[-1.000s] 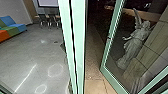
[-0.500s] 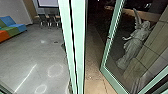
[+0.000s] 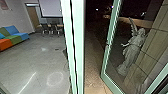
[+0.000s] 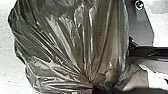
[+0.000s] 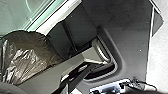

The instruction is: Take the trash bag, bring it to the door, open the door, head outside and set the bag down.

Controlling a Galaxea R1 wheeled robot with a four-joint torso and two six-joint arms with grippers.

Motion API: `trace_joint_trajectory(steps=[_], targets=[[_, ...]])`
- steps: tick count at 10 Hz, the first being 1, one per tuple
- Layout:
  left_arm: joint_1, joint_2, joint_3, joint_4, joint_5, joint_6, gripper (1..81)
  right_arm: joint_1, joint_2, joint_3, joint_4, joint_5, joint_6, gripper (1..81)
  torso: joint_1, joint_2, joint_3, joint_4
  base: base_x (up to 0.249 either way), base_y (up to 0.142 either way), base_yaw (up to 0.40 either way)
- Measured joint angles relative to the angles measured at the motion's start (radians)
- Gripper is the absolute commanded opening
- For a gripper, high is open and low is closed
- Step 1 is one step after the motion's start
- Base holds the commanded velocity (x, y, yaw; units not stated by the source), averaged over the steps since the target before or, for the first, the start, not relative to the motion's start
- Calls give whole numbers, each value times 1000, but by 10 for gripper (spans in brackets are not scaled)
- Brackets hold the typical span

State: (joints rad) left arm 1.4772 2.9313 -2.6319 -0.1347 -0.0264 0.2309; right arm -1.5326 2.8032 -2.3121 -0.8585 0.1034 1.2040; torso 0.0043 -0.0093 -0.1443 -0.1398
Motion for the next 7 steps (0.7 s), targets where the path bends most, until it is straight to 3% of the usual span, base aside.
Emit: trace_joint_trajectory(steps=[3, 7], targets=[[7, 6, -19, 0, 3, 0, 10, -5, 3, -7, -14, 0, 0, 811, -2, -2, 71, 0, 0, 0, 0], [16, 14, -40, 0, 4, 0, 10, -11, 57, -109, -15, 1, 0, 811, -3, -2, 81, 0, 0, 0, 0]])
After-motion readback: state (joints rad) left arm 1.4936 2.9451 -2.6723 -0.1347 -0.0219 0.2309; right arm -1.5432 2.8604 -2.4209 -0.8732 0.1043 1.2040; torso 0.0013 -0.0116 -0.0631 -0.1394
